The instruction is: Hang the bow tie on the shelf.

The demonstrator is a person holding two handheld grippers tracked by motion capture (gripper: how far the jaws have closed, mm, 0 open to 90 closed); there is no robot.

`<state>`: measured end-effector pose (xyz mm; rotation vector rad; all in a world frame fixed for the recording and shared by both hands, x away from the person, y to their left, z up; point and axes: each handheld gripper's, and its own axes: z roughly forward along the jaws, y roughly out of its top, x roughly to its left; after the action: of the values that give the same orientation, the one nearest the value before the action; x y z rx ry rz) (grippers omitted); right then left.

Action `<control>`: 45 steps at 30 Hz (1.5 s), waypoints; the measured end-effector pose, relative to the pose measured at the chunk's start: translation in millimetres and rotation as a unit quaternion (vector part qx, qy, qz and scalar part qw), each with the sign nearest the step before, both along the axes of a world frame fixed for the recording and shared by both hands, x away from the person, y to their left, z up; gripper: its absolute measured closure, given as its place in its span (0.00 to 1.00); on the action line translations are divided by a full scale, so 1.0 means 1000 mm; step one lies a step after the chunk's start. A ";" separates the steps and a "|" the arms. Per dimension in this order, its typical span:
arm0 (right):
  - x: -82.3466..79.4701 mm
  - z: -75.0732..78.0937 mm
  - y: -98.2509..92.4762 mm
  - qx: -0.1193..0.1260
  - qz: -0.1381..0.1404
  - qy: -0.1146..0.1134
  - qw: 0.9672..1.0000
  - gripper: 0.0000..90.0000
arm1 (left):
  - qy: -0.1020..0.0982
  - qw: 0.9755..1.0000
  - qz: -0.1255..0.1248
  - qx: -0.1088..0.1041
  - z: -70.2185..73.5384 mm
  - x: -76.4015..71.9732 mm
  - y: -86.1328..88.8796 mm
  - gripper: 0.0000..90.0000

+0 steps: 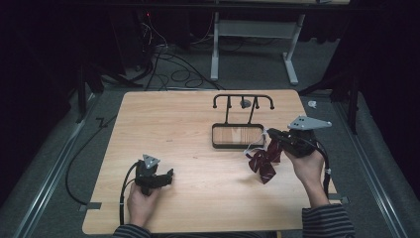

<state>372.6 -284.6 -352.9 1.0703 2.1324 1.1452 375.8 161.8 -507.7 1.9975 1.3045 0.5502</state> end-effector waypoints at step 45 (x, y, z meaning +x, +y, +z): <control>0.031 0.048 0.048 -0.041 0.034 -0.017 0.998 0.98 | 0.000 1.000 -0.005 0.001 0.000 -0.002 0.001 0.22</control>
<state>403.1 -237.1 -304.8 0.9426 2.1838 1.0881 373.6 162.7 -507.6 2.0041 1.2941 0.5460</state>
